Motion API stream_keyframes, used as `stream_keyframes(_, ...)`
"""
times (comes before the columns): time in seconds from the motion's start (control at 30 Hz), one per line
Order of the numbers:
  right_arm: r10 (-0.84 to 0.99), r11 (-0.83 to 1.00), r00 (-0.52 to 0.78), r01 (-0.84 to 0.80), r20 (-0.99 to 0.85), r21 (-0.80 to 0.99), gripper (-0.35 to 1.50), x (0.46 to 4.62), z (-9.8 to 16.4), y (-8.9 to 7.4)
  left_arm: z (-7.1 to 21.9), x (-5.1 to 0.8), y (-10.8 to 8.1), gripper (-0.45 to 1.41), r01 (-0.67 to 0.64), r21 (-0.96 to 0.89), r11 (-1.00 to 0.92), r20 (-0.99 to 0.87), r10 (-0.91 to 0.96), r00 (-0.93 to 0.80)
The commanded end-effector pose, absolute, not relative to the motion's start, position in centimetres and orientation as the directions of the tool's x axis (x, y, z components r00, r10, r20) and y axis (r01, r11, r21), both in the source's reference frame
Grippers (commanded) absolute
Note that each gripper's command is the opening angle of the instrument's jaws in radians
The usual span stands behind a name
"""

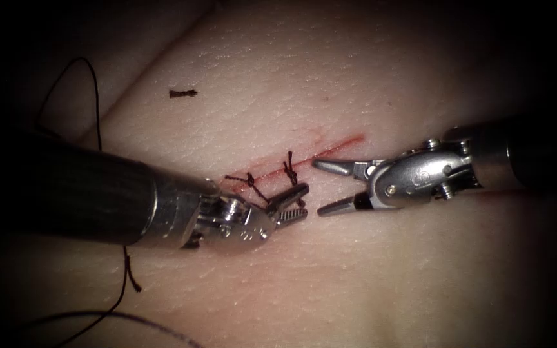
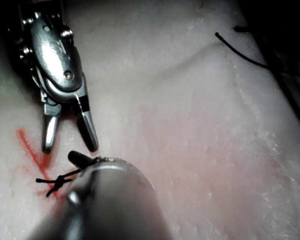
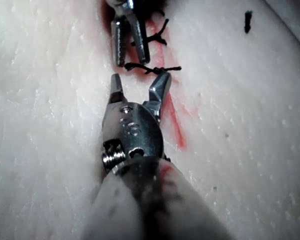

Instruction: Wound Closure

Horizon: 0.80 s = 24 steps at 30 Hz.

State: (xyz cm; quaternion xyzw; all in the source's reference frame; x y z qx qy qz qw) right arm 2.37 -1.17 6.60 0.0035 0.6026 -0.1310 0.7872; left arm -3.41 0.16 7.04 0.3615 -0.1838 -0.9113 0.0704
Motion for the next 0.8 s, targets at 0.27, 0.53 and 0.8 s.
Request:
stream_keyframes(0.27,-0.200,0.966,0.237,0.212,-0.951,-0.150,1.21,2.43,6.64,-1.25,7.15,-3.46,0.14,0.34,-0.005,0.388,-0.922,-0.633,-0.263,-0.728)
stream_keyframes(0.53,-0.201,0.965,0.238,0.215,-0.950,-0.150,1.11,2.41,6.64,-1.24,7.14,-3.45,0.15,-0.28,-0.004,0.387,-0.922,-0.634,-0.264,-0.727)
stream_keyframes(0.8,-0.204,0.961,0.237,0.234,-0.950,-0.148,0.99,2.50,6.73,-1.12,7.11,-3.38,0.16,-0.45,-0.005,0.381,-0.925,-0.640,-0.259,-0.724)
